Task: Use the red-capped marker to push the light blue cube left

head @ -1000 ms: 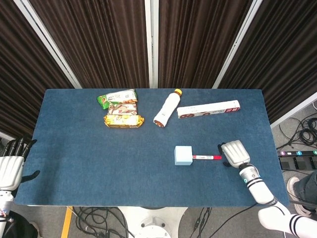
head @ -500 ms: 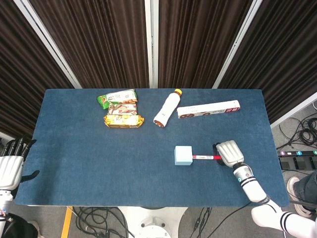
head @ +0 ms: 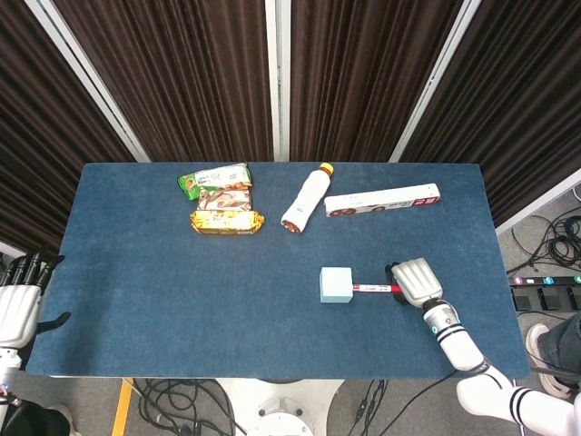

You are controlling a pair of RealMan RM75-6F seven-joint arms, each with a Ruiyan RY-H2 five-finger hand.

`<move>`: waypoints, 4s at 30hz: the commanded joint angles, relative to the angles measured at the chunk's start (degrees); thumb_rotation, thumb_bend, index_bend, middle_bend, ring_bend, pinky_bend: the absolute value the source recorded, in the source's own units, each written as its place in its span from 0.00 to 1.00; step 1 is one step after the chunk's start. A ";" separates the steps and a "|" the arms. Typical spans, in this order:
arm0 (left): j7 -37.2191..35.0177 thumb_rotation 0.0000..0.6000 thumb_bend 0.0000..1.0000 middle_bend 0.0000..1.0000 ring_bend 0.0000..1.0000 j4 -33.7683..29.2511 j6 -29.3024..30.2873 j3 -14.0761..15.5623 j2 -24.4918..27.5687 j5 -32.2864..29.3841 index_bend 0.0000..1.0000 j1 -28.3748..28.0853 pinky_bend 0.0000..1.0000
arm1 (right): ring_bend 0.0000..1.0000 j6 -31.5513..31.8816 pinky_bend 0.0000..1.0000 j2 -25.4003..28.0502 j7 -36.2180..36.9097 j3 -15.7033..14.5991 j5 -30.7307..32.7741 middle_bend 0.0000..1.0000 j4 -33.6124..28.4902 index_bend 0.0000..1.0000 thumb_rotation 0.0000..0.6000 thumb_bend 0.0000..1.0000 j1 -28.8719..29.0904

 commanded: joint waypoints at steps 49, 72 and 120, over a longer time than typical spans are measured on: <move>-1.97 1.00 0.04 0.11 0.01 2.06 -1.79 0.15 -0.34 -0.80 0.18 -0.48 0.11 | 0.95 0.47 1.00 -4.96 -4.73 0.29 5.44 0.61 3.61 0.59 1.00 0.28 0.57; -2.17 1.00 0.04 0.11 0.01 2.20 -1.77 -0.12 -0.35 -0.91 0.18 -0.67 0.11 | 0.95 2.83 1.00 -3.96 -3.08 1.11 3.61 0.65 3.11 0.65 1.00 0.34 0.56; -3.84 1.00 0.04 0.11 0.01 3.73 -1.98 -1.40 0.45 -3.62 0.18 -0.43 0.11 | 0.95 1.36 1.00 -4.89 -3.18 0.36 -1.94 0.67 0.17 0.68 1.00 0.34 3.68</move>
